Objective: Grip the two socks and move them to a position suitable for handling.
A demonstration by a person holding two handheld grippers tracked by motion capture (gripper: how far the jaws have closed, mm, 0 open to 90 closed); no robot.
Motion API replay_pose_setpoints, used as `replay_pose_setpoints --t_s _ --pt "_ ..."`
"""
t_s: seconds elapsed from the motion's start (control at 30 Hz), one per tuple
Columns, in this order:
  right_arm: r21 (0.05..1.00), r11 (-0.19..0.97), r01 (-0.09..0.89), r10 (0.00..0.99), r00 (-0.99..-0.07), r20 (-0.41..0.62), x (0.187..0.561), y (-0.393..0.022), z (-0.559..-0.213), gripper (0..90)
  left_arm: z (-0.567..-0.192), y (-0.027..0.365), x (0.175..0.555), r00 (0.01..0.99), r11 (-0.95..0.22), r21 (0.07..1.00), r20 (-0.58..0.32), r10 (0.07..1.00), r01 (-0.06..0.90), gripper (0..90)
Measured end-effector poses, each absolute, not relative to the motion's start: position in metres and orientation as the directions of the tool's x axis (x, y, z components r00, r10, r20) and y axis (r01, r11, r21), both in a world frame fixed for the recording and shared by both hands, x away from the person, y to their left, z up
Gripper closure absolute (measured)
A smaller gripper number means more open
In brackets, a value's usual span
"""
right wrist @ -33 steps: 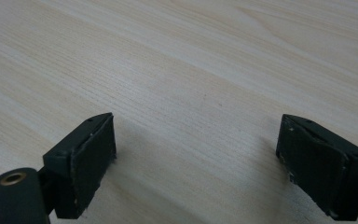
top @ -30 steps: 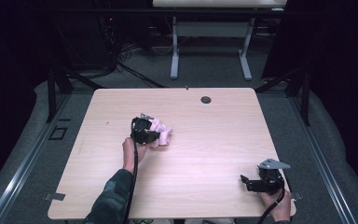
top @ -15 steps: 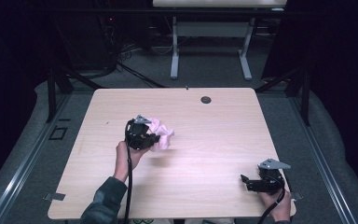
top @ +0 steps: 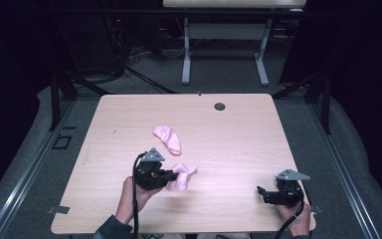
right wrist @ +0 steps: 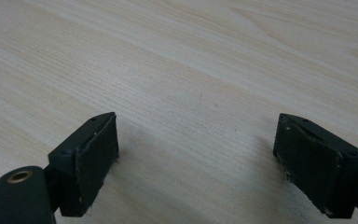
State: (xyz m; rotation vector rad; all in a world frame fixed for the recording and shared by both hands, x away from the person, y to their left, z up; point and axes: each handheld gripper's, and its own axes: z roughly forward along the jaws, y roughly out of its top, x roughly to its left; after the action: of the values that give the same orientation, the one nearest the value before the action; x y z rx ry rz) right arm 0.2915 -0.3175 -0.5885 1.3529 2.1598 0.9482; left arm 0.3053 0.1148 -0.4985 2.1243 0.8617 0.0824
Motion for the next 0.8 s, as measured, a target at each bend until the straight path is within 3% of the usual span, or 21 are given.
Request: replay_pose_setpoints --t_s 0.5,0.57,0.8 --pt "0.733 0.295 0.613 0.899 -0.439 0.006 0.292 -0.318 -0.588 13.1 -0.561 0.089 0.285 0.781 -0.530 0.601 -0.292 0.552 0.599 81.4" --pt "0.733 0.295 0.613 0.899 -0.439 0.006 0.292 -0.318 -0.588 13.1 -0.561 0.090 0.286 0.778 -0.531 0.600 -0.280 0.562 0.599 73.8" --pt "0.733 0.295 0.613 0.898 -0.439 0.006 0.292 -0.318 -0.588 13.1 -0.544 0.105 0.298 0.765 -0.492 0.633 -0.267 0.586 0.598 30.8"
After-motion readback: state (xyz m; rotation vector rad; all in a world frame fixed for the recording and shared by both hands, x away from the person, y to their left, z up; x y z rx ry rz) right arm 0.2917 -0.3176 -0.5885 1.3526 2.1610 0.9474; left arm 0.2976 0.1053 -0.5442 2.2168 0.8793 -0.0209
